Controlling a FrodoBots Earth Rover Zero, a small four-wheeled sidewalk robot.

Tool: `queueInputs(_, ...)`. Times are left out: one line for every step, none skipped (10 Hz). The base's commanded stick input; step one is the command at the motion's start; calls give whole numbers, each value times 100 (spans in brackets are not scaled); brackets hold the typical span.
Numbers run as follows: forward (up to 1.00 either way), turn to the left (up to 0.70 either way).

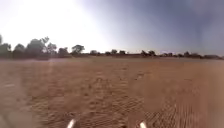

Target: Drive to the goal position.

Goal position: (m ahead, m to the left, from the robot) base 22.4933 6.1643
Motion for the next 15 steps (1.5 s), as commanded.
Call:
queueInputs(100,0)
queueInputs(100,0)
queueInputs(100,0)
queueInputs(100,0)
queueInputs(100,0)
queueInputs(100,0)
queueInputs(100,0)
queueInputs(100,0)
queueInputs(100,0)
queueInputs(100,0)
queueInputs(100,0)
queueInputs(100,0)
queueInputs(100,0)
queueInputs(100,0)
queueInputs(100,0)
